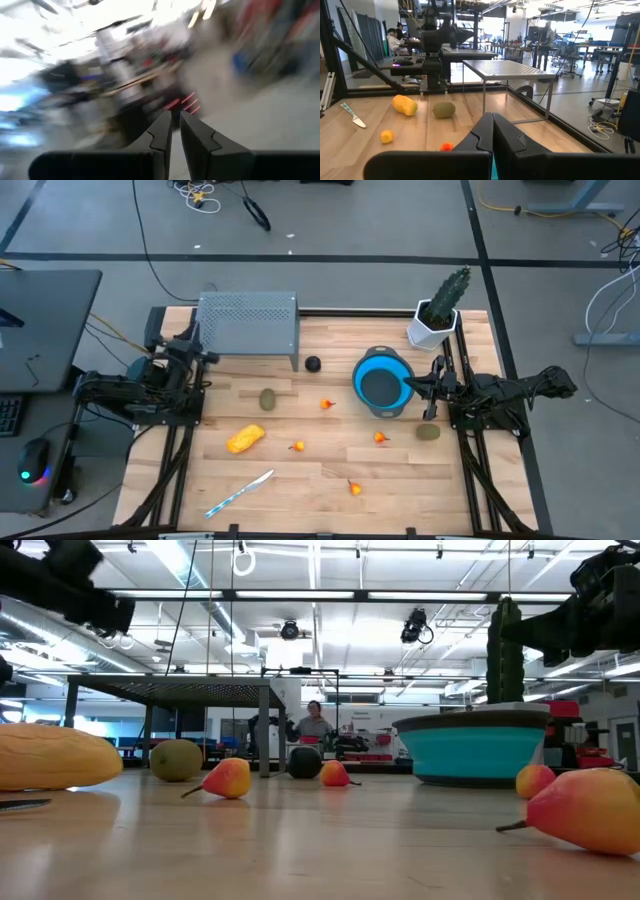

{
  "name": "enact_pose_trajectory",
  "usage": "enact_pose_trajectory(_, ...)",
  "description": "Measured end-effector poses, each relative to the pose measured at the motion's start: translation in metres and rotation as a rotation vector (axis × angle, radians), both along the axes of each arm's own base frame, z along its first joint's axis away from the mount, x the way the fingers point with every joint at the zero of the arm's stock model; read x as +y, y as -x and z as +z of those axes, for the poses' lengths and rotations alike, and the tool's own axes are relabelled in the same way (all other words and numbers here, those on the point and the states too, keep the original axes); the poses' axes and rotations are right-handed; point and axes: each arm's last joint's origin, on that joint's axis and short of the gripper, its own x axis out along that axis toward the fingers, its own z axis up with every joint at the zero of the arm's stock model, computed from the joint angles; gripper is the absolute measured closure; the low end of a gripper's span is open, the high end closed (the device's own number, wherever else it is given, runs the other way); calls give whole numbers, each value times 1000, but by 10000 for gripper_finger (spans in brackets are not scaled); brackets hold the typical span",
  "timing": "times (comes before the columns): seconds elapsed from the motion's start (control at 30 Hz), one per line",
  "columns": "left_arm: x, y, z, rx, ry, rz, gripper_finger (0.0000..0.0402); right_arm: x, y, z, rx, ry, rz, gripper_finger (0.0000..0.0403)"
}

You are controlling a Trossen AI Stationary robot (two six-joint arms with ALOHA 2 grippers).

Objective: Pick & Place Fruit
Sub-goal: Put the blue strainer bowl on the shelf

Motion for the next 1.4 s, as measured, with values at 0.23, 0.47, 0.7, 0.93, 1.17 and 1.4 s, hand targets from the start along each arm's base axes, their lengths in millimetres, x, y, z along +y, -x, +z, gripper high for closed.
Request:
enact_pose_trajectory(0.23, -6, -9, 5, -559, 58, -473, 356, 0, 0, 0, 0, 0, 0, 400)
enact_pose_trajectory(0.47, -6, -9, 5, -530, 44, -462, 356, 0, 0, 0, -3, 4, -1, 400)
enact_pose_trajectory(0.7, -7, -17, -8, -528, 160, -528, 356, 0, 0, 1, -3, 24, -1, 400)
enact_pose_trajectory(0.93, -12, -29, -26, -351, 252, -703, 356, 0, 0, 1, -10, -6, 0, 400)
enact_pose_trajectory(1.17, -17, -37, -21, -373, 260, -934, 356, 0, 0, 2, -32, -38, 2, 400)
enact_pose_trajectory(1.4, -21, -58, -28, -303, 317, -990, 356, -1, 0, 2, -37, -54, -33, 400)
